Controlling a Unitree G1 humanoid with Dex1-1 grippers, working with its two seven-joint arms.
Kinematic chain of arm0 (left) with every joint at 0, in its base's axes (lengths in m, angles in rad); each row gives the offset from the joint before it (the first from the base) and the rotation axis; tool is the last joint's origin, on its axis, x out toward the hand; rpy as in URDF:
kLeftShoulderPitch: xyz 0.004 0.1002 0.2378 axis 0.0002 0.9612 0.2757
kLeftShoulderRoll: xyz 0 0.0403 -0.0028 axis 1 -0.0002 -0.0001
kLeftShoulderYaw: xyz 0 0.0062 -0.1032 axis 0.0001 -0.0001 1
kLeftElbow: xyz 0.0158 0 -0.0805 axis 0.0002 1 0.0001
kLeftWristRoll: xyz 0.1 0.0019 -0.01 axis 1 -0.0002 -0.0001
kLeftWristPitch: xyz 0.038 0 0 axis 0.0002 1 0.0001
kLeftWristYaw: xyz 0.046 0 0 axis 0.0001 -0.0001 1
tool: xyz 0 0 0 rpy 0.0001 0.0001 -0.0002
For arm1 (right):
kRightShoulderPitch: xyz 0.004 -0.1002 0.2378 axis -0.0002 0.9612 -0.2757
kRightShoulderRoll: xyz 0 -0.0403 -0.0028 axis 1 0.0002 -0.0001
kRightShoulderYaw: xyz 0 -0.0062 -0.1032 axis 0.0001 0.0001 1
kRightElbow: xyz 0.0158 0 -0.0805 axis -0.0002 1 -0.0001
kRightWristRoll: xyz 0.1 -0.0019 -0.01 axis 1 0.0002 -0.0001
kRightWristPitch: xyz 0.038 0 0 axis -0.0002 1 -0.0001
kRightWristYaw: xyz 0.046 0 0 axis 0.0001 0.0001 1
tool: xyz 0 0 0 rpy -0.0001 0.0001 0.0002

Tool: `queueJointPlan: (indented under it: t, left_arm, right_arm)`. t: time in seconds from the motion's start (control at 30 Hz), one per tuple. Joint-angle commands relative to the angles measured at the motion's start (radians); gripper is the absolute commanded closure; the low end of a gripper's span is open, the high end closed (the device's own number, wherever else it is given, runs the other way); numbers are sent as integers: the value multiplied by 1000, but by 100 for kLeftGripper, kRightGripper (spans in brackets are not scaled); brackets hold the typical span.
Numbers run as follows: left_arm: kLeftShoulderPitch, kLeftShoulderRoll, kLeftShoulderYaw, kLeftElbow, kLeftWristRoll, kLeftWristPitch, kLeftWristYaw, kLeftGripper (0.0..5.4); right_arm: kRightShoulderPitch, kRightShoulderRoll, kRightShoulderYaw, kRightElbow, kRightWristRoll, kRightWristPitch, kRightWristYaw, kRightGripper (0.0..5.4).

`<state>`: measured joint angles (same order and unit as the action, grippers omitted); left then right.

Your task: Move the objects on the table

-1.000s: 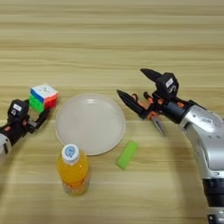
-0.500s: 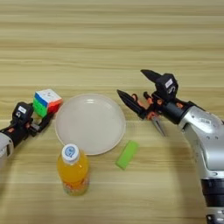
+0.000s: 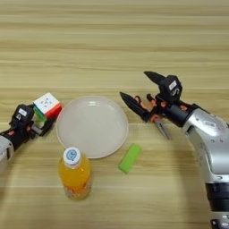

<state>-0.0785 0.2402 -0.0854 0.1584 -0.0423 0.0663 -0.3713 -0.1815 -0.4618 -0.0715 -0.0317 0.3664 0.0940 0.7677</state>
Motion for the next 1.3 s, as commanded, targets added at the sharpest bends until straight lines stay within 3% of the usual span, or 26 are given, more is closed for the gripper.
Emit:
queueJointPlan:
  t: [0.03,0.27,0.83,1.3]
  left_arm:
    - [-10,4,-7,-10,18,5,4,75]
    - [-12,10,-4,-18,32,-16,20,3]
    - [-33,22,16,-17,50,-68,42,3]
    - [-40,-9,30,-111,-34,-202,-1,3]
  right_arm:
    - [-9,-4,-4,5,-10,-8,-2,0]
    - [-10,-4,-4,8,-10,-9,-1,0]
    - [-15,-3,-5,13,-12,-10,-3,0]
    - [-21,-4,-7,25,-13,-12,-1,0]
